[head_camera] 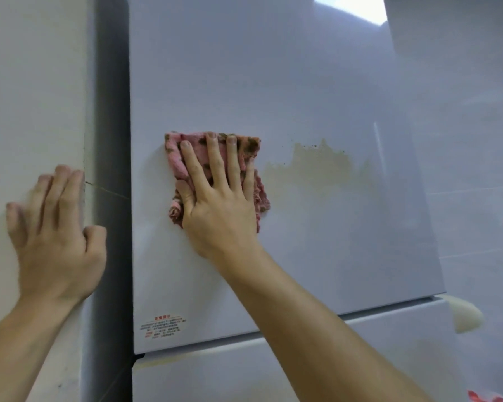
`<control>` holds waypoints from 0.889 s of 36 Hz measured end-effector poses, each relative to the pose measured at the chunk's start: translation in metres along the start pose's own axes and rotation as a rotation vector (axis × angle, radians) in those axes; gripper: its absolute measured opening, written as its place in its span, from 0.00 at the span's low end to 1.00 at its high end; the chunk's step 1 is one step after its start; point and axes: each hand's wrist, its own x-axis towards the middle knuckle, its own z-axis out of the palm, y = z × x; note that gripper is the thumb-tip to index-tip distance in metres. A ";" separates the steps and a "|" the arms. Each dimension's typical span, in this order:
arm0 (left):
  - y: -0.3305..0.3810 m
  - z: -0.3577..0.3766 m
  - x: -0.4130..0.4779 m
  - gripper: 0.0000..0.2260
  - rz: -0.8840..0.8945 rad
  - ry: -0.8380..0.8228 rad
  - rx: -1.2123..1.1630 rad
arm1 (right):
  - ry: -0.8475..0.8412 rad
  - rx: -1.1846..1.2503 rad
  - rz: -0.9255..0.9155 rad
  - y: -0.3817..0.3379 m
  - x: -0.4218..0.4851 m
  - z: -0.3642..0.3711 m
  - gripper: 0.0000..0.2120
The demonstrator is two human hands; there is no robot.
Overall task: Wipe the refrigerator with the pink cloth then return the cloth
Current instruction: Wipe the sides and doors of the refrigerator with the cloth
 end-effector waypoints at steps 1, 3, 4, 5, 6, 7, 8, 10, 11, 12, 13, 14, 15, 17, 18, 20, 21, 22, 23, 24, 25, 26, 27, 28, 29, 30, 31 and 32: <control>0.002 0.002 -0.001 0.34 0.025 0.009 -0.005 | 0.005 0.018 -0.006 0.000 -0.005 0.001 0.29; 0.016 0.002 -0.004 0.32 0.024 -0.005 -0.019 | 0.030 0.041 -0.014 0.001 -0.017 0.002 0.30; 0.027 0.001 -0.005 0.31 0.004 -0.023 -0.031 | 0.043 0.044 -0.014 0.002 -0.024 0.003 0.30; 0.039 0.001 -0.008 0.30 -0.006 -0.035 -0.041 | 0.052 0.048 -0.012 0.003 -0.033 0.004 0.30; 0.050 0.002 -0.011 0.28 0.002 -0.040 -0.044 | 0.054 0.049 -0.013 0.003 -0.043 0.005 0.29; 0.058 0.004 -0.016 0.27 0.024 -0.041 -0.042 | 0.053 0.043 -0.016 0.003 -0.053 0.007 0.29; 0.067 0.006 -0.019 0.26 0.050 -0.040 -0.044 | 0.059 0.031 -0.020 0.004 -0.065 0.008 0.29; 0.081 0.011 -0.024 0.25 0.056 -0.051 -0.095 | 0.087 0.000 -0.038 0.009 -0.085 0.010 0.28; 0.086 0.014 -0.025 0.25 0.035 -0.066 -0.134 | 0.096 -0.009 -0.051 0.011 -0.092 0.011 0.28; 0.090 0.016 -0.027 0.25 0.014 -0.074 -0.160 | 0.102 -0.012 -0.064 0.014 -0.096 0.011 0.27; 0.094 0.018 -0.027 0.25 -0.001 -0.072 -0.171 | 0.105 -0.009 -0.076 0.017 -0.098 0.011 0.27; 0.097 0.019 -0.027 0.25 -0.007 -0.065 -0.170 | 0.111 -0.001 -0.086 0.019 -0.097 0.011 0.27; 0.098 0.020 -0.026 0.25 -0.006 -0.060 -0.160 | 0.121 0.006 -0.094 0.021 -0.093 0.010 0.28; 0.098 0.021 -0.025 0.26 0.002 -0.060 -0.136 | 0.145 0.013 -0.100 0.024 -0.078 0.010 0.28; 0.098 0.021 -0.024 0.26 0.008 -0.054 -0.126 | 0.165 0.011 -0.091 0.026 -0.066 0.009 0.28; 0.098 0.021 -0.024 0.26 0.034 -0.035 -0.096 | 0.204 0.007 -0.049 0.028 -0.034 0.008 0.29; 0.099 0.022 -0.024 0.26 0.049 -0.029 -0.081 | 0.212 0.003 -0.027 0.029 -0.016 0.006 0.29; 0.099 0.021 -0.024 0.26 0.060 -0.026 -0.073 | 0.210 -0.003 -0.011 0.030 0.001 0.003 0.29; 0.100 0.021 -0.023 0.26 0.065 -0.021 -0.071 | 0.198 -0.011 -0.001 0.031 0.015 0.001 0.30; 0.101 0.020 -0.022 0.26 0.065 -0.013 -0.071 | 0.180 -0.019 0.006 0.031 0.025 0.000 0.30; 0.103 0.020 -0.021 0.25 0.062 -0.003 -0.071 | 0.171 -0.028 0.010 0.032 0.031 -0.001 0.30; 0.105 0.020 -0.020 0.25 0.057 0.007 -0.072 | 0.180 -0.039 0.011 0.032 0.033 -0.001 0.30; 0.108 0.020 -0.019 0.24 0.050 0.016 -0.076 | 0.203 -0.046 0.014 0.033 0.032 -0.001 0.30; 0.110 0.021 -0.018 0.24 0.042 0.021 -0.080 | 0.224 -0.045 0.023 0.033 0.029 -0.001 0.29; 0.112 0.021 -0.018 0.24 0.038 0.024 -0.082 | 0.237 -0.040 0.037 0.033 0.023 0.000 0.29; 0.112 0.022 -0.018 0.24 0.036 0.025 -0.083 | 0.242 -0.036 0.048 0.033 0.016 0.001 0.29; 0.113 0.022 -0.019 0.24 0.037 0.023 -0.081 | 0.241 -0.030 0.053 0.034 0.007 0.001 0.29; 0.112 0.022 -0.020 0.24 0.042 0.020 -0.076 | 0.239 -0.020 0.052 0.036 -0.005 0.001 0.29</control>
